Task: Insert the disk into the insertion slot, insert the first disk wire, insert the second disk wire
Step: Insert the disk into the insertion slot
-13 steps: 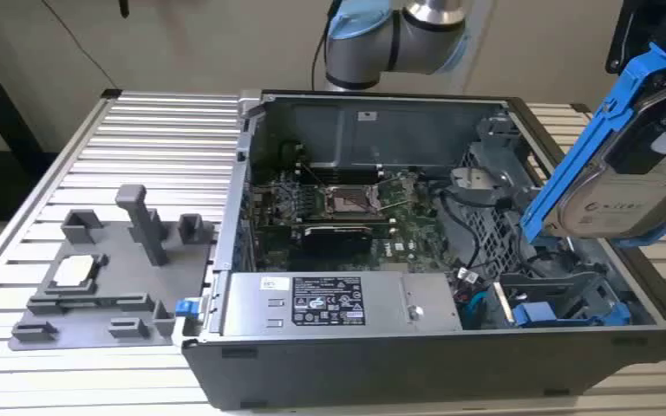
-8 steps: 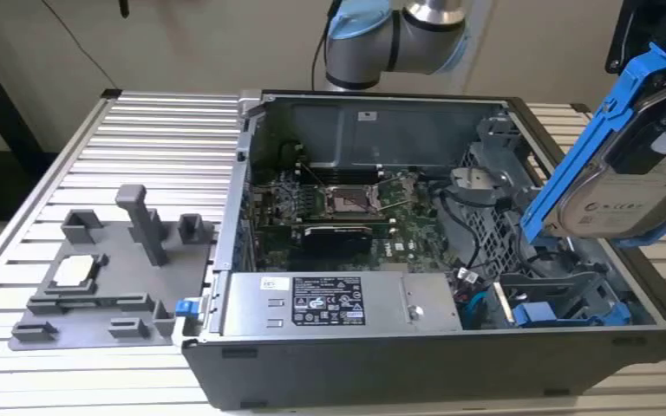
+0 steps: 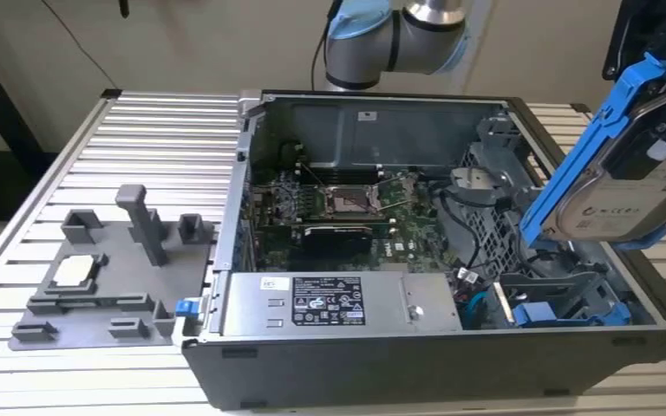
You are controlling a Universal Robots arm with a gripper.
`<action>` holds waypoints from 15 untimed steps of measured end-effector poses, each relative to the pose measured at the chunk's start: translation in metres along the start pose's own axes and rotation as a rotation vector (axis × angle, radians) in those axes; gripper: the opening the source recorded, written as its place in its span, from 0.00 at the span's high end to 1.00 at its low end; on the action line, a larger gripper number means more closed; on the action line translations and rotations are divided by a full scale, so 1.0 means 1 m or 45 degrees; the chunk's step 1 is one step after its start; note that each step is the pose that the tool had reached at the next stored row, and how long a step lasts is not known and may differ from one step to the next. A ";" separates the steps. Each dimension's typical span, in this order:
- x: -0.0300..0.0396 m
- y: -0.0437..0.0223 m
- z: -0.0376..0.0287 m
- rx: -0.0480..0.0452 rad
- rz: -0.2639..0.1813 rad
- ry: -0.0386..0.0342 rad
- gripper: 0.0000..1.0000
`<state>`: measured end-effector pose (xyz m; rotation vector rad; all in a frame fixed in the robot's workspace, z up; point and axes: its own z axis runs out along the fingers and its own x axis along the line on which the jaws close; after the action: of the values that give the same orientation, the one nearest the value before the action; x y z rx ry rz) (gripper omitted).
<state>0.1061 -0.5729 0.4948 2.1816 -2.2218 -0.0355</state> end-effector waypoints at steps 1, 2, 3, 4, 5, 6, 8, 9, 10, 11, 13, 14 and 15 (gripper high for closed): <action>0.0000 -0.0003 0.0009 0.000 0.000 0.0002 0.67; 0.0000 -0.0005 0.0020 0.000 0.000 0.0010 0.67; 0.0000 -0.0009 0.0032 0.000 0.000 0.0016 0.67; -0.0001 -0.0011 0.0044 0.000 0.000 0.0016 0.67; -0.0001 -0.0014 0.0054 0.000 0.000 0.0017 0.67; -0.0001 -0.0016 0.0065 0.000 0.000 0.0018 0.67; -0.0001 -0.0021 0.0087 0.000 0.000 0.0017 0.67; -0.0001 -0.0024 0.0098 0.000 0.000 0.0017 0.67; -0.0001 -0.0027 0.0109 0.000 0.000 0.0018 0.67; -0.0001 -0.0028 0.0120 0.000 0.000 0.0017 0.67; -0.0001 -0.0033 0.0142 0.000 0.000 0.0017 0.67; -0.0001 -0.0035 0.0152 0.000 0.000 0.0018 0.67; -0.0001 -0.0036 0.0161 0.000 0.000 0.0017 0.67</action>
<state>0.1091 -0.5729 0.4786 2.1810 -2.2212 -0.0340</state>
